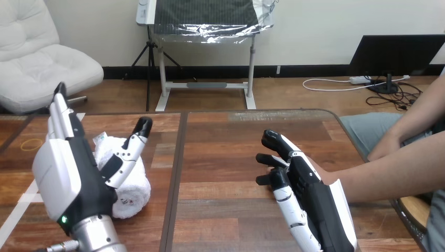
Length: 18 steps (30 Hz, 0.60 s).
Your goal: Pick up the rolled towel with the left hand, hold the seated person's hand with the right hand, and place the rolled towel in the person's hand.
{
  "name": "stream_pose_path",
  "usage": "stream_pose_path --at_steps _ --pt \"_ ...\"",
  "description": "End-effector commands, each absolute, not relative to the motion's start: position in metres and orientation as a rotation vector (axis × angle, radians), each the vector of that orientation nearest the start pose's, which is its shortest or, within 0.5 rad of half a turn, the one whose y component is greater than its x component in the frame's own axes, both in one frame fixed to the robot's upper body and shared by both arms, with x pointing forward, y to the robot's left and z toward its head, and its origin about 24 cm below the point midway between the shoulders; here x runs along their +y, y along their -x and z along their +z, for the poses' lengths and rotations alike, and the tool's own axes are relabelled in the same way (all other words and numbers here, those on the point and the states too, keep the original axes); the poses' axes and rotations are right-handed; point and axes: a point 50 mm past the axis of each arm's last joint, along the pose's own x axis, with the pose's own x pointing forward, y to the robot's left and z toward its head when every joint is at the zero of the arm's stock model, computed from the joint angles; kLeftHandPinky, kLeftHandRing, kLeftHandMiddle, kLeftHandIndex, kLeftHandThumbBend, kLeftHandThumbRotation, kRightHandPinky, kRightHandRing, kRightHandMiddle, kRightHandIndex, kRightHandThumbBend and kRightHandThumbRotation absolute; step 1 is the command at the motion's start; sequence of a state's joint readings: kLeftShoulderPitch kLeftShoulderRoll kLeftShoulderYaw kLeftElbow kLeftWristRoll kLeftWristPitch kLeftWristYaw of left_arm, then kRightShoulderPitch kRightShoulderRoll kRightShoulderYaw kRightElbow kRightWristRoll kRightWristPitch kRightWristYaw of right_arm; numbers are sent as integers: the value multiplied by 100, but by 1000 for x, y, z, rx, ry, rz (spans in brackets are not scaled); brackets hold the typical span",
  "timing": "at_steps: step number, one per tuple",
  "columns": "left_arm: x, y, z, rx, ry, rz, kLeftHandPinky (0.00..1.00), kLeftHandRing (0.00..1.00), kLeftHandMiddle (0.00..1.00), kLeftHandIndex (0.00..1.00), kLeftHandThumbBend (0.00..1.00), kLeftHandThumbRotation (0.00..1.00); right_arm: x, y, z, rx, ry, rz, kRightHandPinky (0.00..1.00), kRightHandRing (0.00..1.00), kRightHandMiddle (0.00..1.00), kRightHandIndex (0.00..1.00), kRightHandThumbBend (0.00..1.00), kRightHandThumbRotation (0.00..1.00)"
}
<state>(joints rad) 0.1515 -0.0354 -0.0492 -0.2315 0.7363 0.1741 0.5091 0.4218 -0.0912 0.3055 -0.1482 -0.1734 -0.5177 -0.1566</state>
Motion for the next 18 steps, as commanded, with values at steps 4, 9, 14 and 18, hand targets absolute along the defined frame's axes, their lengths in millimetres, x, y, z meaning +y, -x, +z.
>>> stream_pose_path --at_steps 4,9,14,18 --pt "172 -235 87 -120 -672 596 90 96 99 100 89 78 -107 -169 53 -347 65 88 63 80 87 86 56 86" --pt "174 -242 88 -72 -676 581 89 95 98 100 91 80 -107 -169 52 -344 60 91 63 80 87 86 55 86" --pt "176 -249 88 -28 -666 568 86 94 97 100 93 79 -107 -170 52 -342 65 90 63 80 87 86 56 86" --pt "177 -255 88 4 -664 552 85 93 97 100 94 79 -107 -170 52 -340 60 93 63 81 87 86 56 86"
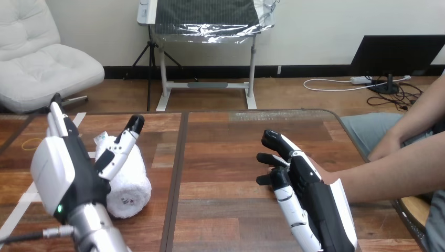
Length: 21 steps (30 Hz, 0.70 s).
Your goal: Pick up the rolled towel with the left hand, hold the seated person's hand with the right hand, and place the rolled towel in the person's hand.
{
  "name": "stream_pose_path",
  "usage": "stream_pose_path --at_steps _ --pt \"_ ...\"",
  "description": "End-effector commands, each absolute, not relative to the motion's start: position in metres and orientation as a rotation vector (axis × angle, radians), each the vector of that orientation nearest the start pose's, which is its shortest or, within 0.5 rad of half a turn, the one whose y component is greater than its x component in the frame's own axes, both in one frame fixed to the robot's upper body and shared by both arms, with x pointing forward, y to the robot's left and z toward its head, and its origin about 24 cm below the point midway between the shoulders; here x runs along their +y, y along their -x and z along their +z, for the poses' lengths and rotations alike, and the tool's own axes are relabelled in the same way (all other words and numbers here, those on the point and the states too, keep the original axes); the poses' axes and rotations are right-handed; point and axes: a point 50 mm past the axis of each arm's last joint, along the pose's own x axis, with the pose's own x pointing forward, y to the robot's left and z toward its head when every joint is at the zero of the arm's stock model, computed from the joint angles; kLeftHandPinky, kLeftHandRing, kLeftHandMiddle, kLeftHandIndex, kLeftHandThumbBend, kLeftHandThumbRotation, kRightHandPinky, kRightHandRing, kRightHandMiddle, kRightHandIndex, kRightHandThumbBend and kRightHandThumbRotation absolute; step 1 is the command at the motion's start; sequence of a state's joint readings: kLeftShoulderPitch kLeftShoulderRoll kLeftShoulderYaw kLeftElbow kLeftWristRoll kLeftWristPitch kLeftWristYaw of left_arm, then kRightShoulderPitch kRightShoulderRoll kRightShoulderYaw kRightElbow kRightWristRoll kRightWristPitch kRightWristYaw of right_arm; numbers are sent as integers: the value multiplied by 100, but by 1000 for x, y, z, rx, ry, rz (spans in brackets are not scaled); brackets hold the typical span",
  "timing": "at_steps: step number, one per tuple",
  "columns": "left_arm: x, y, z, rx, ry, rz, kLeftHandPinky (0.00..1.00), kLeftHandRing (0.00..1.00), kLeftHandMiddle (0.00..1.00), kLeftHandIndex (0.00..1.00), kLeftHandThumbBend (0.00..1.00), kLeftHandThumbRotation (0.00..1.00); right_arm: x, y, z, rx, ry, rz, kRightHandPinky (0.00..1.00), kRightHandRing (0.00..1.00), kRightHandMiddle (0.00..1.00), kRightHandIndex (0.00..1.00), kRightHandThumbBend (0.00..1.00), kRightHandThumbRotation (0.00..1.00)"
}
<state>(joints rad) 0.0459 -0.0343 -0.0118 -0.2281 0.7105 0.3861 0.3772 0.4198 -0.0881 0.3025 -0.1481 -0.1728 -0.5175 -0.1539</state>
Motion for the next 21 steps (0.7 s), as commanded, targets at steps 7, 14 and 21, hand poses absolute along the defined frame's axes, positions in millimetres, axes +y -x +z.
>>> stream_pose_path --at_steps 7,14,21 --pt "179 -265 88 48 -654 530 83 92 96 100 93 77 -106 -171 52 -336 56 93 64 81 87 86 58 86" --pt "180 -273 89 87 -652 509 83 92 96 100 94 77 -106 -171 51 -335 54 97 64 81 87 86 59 86" --pt "181 -283 89 131 -680 492 82 91 95 100 94 78 -106 -171 51 -343 53 104 64 82 87 86 59 86"
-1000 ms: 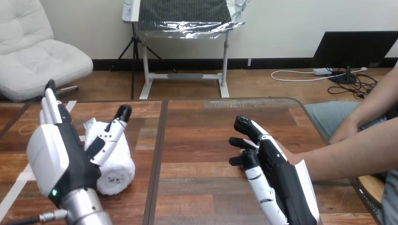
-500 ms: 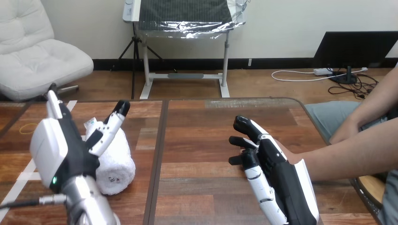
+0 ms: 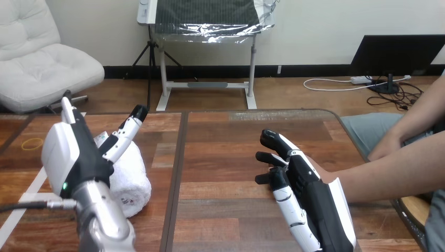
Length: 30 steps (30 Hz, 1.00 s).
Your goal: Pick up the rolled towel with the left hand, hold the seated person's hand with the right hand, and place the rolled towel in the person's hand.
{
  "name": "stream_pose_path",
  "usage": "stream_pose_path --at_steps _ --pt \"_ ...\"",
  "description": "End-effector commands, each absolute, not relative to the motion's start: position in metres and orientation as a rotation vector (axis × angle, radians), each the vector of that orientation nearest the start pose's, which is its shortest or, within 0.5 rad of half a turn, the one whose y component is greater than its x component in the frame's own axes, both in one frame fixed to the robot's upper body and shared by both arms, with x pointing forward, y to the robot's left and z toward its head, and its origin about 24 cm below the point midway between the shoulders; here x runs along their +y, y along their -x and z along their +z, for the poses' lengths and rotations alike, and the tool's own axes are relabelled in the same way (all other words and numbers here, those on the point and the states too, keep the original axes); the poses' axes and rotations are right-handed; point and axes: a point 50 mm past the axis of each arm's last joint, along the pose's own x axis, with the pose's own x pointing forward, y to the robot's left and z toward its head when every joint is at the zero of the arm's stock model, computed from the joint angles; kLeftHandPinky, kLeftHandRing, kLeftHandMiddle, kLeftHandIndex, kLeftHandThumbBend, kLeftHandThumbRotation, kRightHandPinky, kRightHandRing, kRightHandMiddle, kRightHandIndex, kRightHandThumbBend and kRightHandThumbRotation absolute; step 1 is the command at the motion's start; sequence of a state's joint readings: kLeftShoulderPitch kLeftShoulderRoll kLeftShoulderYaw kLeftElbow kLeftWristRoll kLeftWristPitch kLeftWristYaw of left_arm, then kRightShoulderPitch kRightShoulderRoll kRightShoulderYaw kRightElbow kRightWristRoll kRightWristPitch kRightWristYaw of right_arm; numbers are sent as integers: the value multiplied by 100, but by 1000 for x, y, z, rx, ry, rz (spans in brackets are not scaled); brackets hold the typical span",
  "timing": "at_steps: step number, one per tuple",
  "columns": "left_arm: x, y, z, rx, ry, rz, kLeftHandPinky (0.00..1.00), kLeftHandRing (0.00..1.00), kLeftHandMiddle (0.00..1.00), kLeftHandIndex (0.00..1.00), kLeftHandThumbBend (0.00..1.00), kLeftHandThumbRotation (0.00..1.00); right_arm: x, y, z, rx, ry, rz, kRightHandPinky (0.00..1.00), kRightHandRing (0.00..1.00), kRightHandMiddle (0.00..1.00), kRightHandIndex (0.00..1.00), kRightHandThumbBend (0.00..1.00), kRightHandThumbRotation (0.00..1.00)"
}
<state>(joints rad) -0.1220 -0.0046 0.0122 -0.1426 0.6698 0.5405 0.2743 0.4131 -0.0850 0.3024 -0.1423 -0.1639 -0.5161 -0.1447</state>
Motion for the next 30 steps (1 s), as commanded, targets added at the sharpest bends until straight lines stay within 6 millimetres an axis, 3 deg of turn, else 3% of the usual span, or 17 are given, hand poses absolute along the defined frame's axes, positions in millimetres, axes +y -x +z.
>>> stream_pose_path --at_steps 1,30 --pt "181 -284 90 136 -683 488 81 91 95 100 94 78 -106 -171 51 -343 55 104 64 82 87 86 59 86" --pt "184 -307 83 285 -855 409 74 85 90 98 93 81 -107 -170 49 -323 66 92 67 82 88 87 63 88"
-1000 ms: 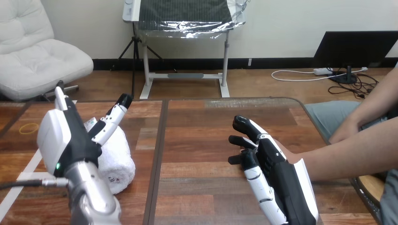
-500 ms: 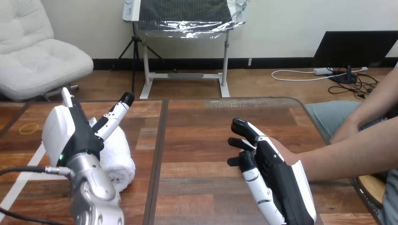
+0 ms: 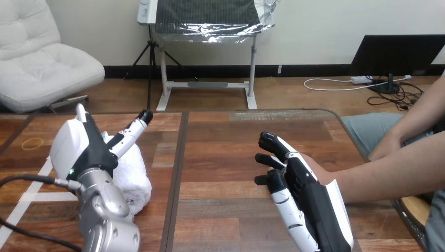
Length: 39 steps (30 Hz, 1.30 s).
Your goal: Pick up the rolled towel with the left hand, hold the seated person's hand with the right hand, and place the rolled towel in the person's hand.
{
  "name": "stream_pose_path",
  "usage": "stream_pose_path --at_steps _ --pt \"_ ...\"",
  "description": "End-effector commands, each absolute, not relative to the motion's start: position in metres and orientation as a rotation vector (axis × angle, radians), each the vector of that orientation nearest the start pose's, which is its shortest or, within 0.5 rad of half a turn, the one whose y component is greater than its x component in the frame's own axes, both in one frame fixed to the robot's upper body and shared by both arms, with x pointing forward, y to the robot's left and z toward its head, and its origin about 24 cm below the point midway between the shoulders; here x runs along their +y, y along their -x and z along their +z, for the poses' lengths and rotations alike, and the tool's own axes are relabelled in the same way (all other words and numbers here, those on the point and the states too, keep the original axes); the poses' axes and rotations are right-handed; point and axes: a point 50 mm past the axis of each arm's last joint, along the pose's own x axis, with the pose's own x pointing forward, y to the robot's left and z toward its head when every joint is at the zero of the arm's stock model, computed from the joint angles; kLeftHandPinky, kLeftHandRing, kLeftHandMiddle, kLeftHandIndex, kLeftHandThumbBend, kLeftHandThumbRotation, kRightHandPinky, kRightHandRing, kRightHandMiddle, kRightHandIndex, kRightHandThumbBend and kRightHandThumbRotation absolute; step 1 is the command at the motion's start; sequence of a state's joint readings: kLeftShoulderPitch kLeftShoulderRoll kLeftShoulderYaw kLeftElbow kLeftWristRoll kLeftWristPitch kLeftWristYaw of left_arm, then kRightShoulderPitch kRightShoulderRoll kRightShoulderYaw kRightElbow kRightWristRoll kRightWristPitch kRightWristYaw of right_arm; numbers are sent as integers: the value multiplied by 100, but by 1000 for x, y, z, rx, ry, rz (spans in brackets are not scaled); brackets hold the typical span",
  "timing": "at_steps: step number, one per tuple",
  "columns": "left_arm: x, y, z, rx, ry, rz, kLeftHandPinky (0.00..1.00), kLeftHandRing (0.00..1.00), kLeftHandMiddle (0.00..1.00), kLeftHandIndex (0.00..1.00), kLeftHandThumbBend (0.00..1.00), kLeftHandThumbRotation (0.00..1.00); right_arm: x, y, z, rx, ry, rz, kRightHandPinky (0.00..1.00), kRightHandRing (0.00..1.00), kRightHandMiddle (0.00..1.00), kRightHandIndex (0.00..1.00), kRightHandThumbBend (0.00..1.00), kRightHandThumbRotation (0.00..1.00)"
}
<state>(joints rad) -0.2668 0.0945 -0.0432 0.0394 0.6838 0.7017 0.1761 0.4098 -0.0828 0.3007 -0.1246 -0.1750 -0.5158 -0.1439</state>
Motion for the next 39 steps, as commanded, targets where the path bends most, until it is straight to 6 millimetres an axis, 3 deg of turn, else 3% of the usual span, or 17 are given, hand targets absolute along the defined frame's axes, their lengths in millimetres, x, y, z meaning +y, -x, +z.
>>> stream_pose_path --at_steps 1,19,39 --pt "184 -308 83 290 -865 407 73 85 89 98 93 81 -106 -169 49 -322 66 92 67 82 88 87 63 88" --pt "187 -311 79 363 -978 413 65 80 86 96 96 82 -107 -169 48 -319 67 98 67 82 88 88 63 88" --pt "191 -310 73 424 -1106 425 74 86 92 98 98 85 -108 -170 48 -319 74 101 66 82 88 87 64 89"
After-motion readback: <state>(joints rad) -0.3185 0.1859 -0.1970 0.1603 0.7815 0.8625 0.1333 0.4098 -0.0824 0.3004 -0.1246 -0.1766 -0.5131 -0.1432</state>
